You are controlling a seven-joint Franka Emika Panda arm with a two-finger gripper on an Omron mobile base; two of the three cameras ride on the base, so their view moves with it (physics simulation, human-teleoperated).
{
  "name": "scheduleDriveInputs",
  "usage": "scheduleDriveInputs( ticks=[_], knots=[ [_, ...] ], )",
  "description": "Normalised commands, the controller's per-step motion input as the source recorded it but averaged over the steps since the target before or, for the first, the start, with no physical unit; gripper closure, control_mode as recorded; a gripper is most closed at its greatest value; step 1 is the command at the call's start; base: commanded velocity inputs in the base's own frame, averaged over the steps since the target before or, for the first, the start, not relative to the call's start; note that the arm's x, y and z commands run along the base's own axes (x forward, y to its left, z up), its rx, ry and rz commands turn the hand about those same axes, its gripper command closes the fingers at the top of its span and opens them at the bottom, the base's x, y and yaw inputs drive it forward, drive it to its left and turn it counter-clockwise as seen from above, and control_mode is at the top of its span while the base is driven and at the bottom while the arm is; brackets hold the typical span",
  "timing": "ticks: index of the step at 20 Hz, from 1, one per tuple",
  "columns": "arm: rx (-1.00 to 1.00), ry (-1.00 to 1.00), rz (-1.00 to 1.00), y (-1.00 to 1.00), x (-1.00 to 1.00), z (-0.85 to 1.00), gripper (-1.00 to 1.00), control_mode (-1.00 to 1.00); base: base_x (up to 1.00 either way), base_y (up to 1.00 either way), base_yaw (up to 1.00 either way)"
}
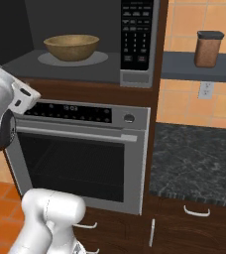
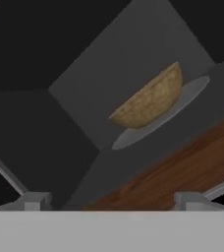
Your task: Open the microwave, place the bowl with waffle inside the microwave, then close the microwave door and turn it on.
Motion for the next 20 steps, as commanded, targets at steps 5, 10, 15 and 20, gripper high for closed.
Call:
scheduleDriveInputs(
  ticks=[5,10,15,20],
  knots=[
    [-0.34,-0.18,0.0,0.14,-0.38,-0.4,-1.0,-1.0,0.0,0.0,0.0],
    [-0.32,-0.24,0.0,0.44,-0.5,-0.51,-1.0,-1.0,0.0,0.0,0.0],
    [-0.22,-0.23,-0.05,0.52,-0.52,-0.38,-1.0,-1.0,0.0,0.0,0.0],
    [-0.19,-0.19,-0.12,0.44,0.06,-0.23,-1.0,-1.0,0.0,0.0,0.0]
  ],
)
